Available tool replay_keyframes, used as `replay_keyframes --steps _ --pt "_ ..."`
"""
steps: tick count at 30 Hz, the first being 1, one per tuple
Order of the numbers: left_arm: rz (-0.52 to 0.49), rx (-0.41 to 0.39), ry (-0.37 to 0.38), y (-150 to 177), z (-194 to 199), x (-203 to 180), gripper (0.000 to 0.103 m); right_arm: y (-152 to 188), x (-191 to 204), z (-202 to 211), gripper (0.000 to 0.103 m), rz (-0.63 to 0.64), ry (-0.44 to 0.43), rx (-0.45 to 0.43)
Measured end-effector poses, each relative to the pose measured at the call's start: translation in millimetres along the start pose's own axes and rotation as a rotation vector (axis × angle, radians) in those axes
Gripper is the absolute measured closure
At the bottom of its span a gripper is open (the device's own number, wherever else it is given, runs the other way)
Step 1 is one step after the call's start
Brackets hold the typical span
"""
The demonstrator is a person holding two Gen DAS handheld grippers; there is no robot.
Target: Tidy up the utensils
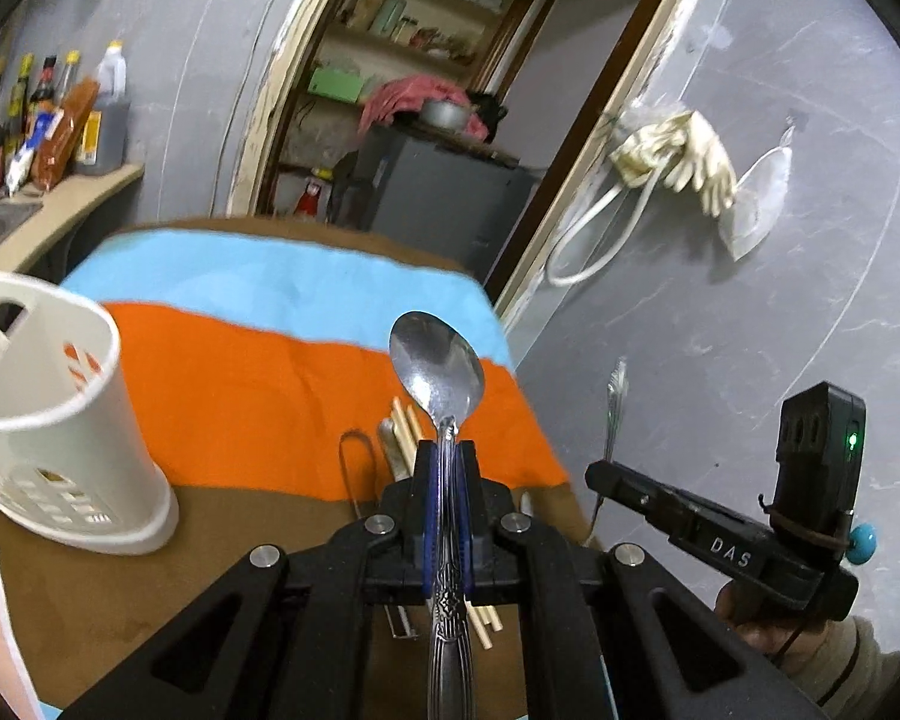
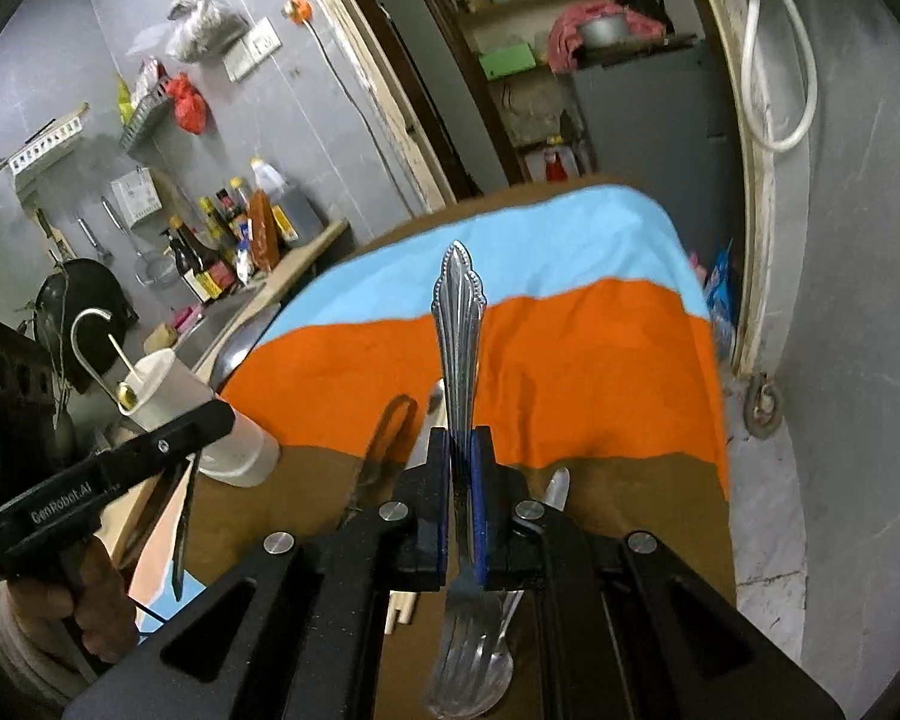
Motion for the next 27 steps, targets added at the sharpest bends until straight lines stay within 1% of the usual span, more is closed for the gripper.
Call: replay_keyframes --steps 6,7,10,16,20,27 --pt "-0.007 -0.077 0.012 -16.6 26.6 4.3 0.097 -9.1 20.9 22.3 0.099 0.040 -0.007 -0.082" --pt "-0.008 -0.088 0.013 -18.9 30.2 5.5 0.097 -10.5 26.3 24.6 0.101 0.045 -0.010 -0.091" --pt "-0.006 -0.137 0.038 -30.3 48.7 9.2 0.097 -17.1 39.0 30.2 0.101 0.055 -0.018 -0.113" --pt "-0.012 -0.214 0.045 -53.1 81.1 20.3 0.097 -34.3 80.6 40.2 0.101 0.100 -0.046 -0.158" --pt "0.002 -0.267 0.031 -70.4 102.8 40.9 0.097 -49.9 113.0 47.9 0.101 0.125 -0.065 -0.193" --pt "0.047 -0.386 -0.018 -104.4 138.8 100.4 0.097 -79.2 171.9 54.3 0.101 0.171 -0.111 -0.274"
Point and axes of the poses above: each gripper's, at about its wrist camera, not at the fingertips, and z roughly against the way its jaws point, x to its left, y to its underside, the point moved 3 cm from there along -z, roughly the way its jaws point, and after that the axes turned 2 degrees about y, right-handed, at the moved point
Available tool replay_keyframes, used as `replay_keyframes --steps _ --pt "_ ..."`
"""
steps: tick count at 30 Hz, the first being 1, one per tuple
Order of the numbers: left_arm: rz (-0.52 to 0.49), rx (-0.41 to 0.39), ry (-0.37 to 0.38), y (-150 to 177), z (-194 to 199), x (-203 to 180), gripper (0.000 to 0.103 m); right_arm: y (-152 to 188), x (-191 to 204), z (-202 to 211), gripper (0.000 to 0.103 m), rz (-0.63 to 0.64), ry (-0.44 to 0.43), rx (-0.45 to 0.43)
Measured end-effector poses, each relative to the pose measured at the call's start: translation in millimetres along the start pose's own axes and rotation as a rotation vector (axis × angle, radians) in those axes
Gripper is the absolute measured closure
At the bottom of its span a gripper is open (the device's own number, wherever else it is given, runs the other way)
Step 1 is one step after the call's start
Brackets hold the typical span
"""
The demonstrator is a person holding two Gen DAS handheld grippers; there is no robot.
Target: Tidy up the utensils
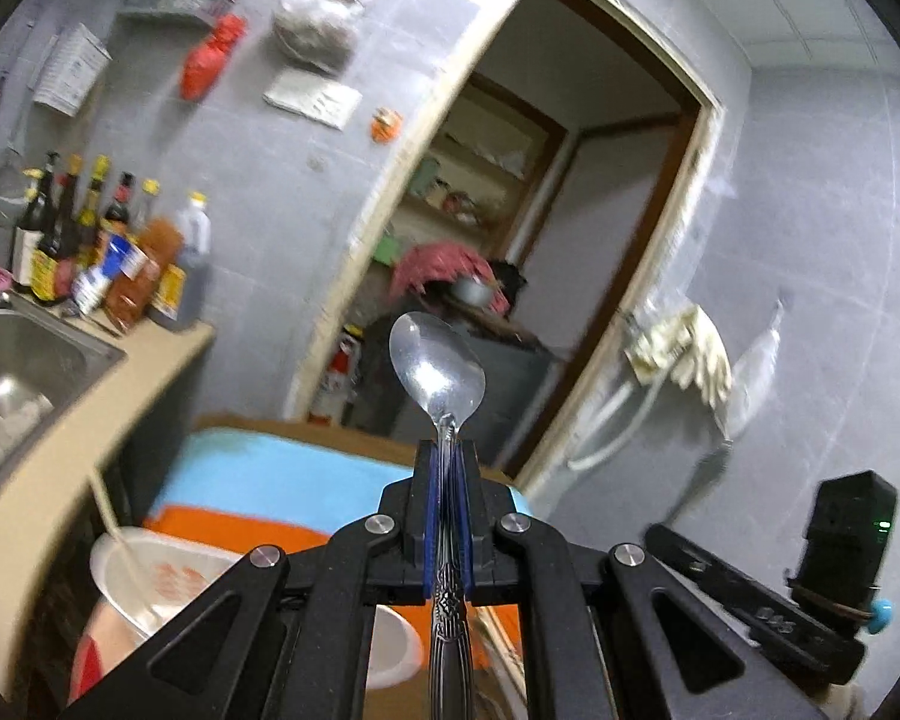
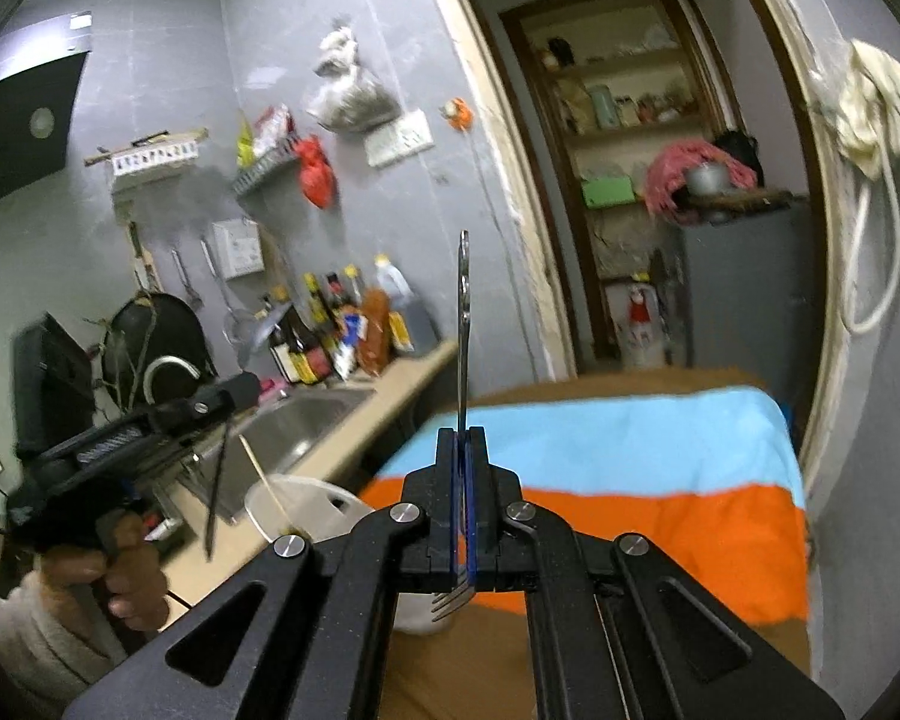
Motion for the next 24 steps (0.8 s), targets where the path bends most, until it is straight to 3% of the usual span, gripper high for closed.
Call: replay_keyframes --steps 7,13,24 --pt "0.109 -0.087 -0.021 -30.7 3.5 75.7 0.097 -20.0 59.6 -16.4 0.101 0.043 -0.044 -0.050" --pt "0.205 -0.123 -0.056 -28.0 -3.1 125.4 0.097 -9.8 89.2 -45.7 0.101 0.063 -0.044 -0.005" --pt "0.123 -0.133 -0.065 1.9 -21.3 128.5 0.097 23.7 97.5 -82.0 0.101 0.076 -0.003 0.073"
Point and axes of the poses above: each gripper's, at about its wrist camera, not at the fingertips, and z roughly against the way its jaws point, x to its left, y to its underside, the point moved 3 cm from there along -z, roughly the way its jaws point, and after that the axes turned 2 degrees about y, right-handed, at the moved point
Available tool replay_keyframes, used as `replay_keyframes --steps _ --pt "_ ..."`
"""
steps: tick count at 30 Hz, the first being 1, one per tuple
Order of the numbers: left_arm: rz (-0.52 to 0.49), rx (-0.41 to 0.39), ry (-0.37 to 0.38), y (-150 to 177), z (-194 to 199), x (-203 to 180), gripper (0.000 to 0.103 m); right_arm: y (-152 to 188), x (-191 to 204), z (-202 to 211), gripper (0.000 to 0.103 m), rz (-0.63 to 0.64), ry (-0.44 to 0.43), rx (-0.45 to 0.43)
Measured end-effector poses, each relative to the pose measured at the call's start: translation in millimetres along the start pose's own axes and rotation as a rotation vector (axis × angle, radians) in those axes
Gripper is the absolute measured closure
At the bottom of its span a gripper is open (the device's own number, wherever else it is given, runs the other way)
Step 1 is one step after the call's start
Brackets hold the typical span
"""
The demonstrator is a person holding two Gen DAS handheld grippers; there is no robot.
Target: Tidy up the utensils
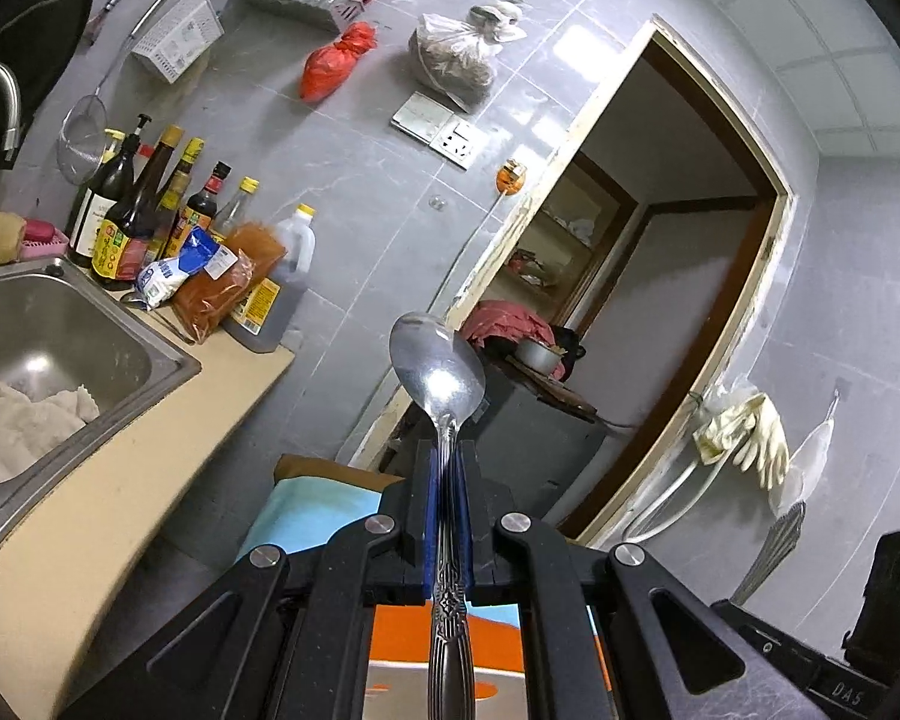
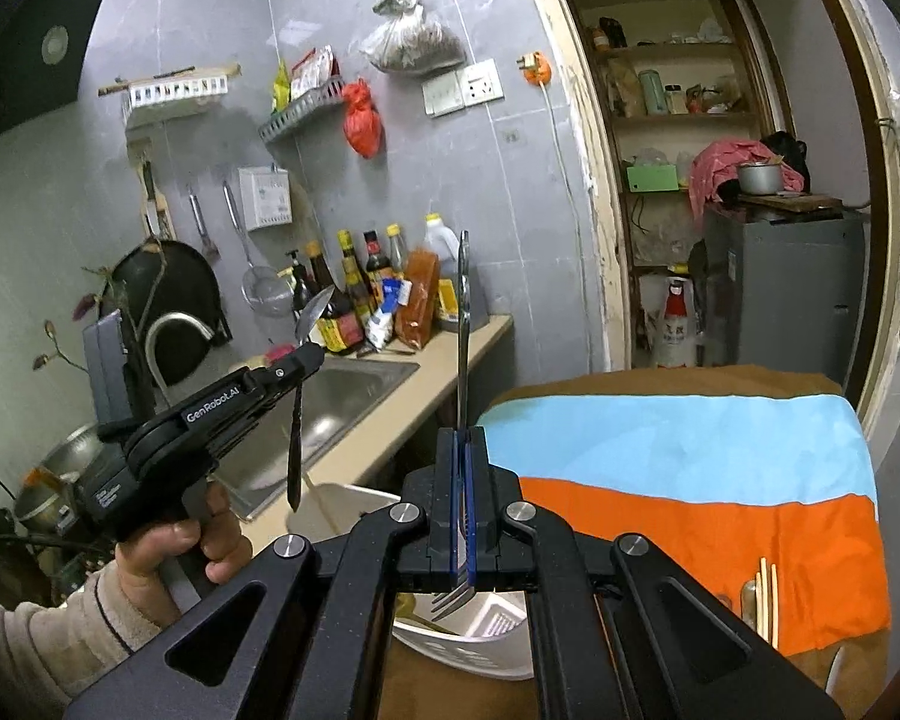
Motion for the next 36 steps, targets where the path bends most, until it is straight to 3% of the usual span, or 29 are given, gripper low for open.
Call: replay_keyframes --steps 9,16,36 --pt "-0.135 -0.024 -0.055 30.7 3.5 -8.6 0.097 23.0 -8.5 -15.7 0.101 -0.026 0.000 0.024" --pt "-0.183 -0.032 -0.087 42.3 8.9 -8.0 0.097 39.1 -14.7 -24.5 0.101 -0.046 0.006 0.027" --pt "-0.208 0.107 -0.120 63.1 20.3 1.2 0.097 47.2 -13.0 -39.5 0.101 -0.056 -0.007 0.069"
Point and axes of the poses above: each gripper's, at about its wrist camera, not at the fingertips, and z roughly against the way its jaws point, x to its left, y to its underside, the point moved 3 cm from there along -z, roughly the way its jaws point, and after that the axes turned 2 degrees about y, right-handed, at the moved point
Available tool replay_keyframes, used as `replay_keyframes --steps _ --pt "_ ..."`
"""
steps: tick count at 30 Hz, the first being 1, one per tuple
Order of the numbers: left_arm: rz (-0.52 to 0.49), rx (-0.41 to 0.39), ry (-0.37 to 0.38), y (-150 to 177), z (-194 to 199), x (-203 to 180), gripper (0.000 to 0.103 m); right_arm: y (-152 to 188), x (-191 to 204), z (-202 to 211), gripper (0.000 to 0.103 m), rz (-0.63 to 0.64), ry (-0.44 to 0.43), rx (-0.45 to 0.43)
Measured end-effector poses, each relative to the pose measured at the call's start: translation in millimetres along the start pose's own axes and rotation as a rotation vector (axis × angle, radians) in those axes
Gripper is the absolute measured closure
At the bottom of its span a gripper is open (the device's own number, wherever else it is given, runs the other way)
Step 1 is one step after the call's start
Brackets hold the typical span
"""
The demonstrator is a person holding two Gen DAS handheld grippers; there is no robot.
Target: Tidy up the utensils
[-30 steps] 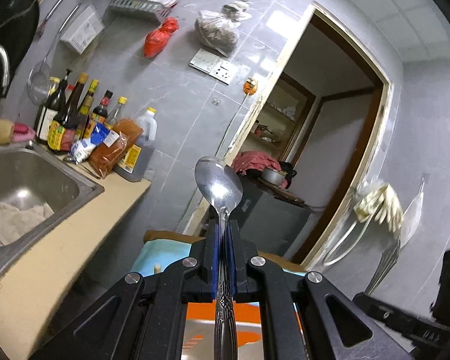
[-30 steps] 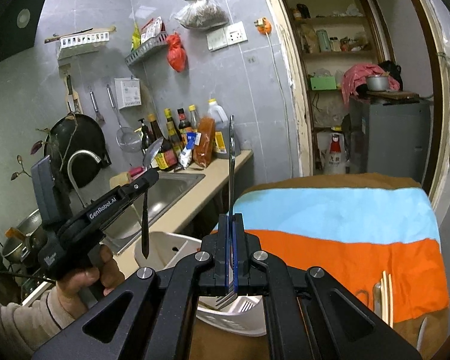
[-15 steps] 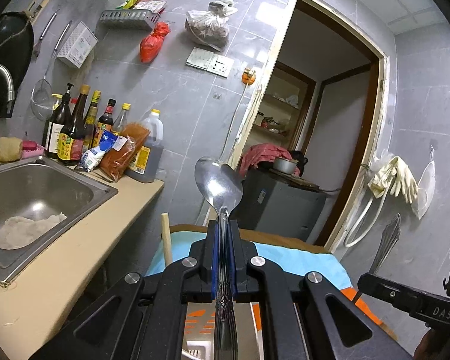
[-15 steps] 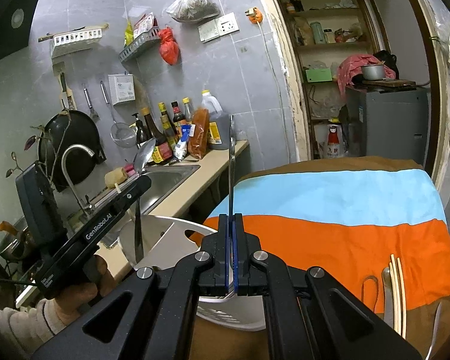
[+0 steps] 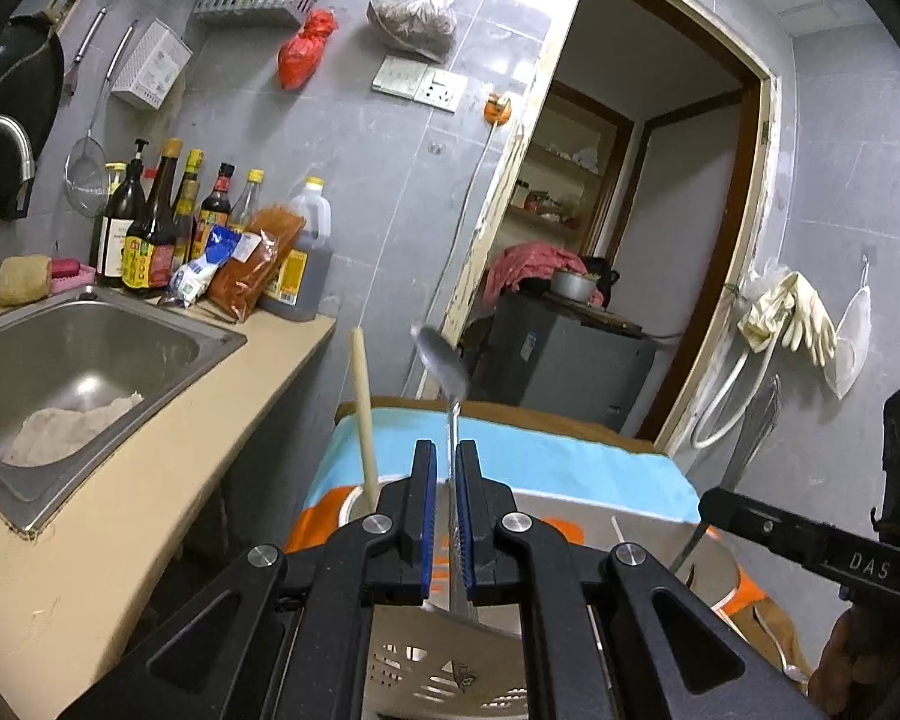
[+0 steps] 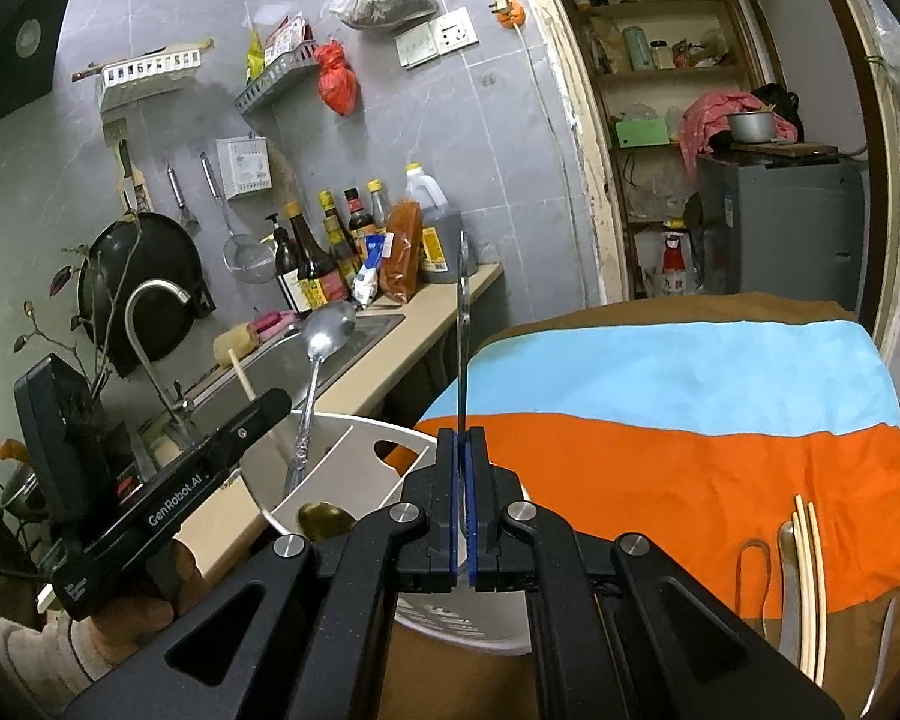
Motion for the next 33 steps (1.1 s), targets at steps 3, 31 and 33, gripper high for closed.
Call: replay_keyframes --steps 3,31,33 --pt "-0.004 0.003 0.002 0.3 0.6 -1.2 0.097 1.9 1.5 -1.0 0.101 -0.001 -0.006 0.008" --pt "0.013 0.134 0.038 7.2 4.2 -10.6 0.096 1.3 3.1 -1.9 0.088 -0.017 -0.016 0.029" --pt "0.009 0.136 0.037 7.8 7.1 -10.6 0.096 0.0 5.2 1.4 0.073 -0.013 -0.024 0.020"
Point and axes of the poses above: each gripper's, at about its wrist camera, not at the fingertips, and z roughly against the way its jaws point, x to its left, y to its underside, the point moved 3 cm from there along -z, roughly the way its jaws point, and after that the axes turned 2 degrees about y, right-handed, at the moved point
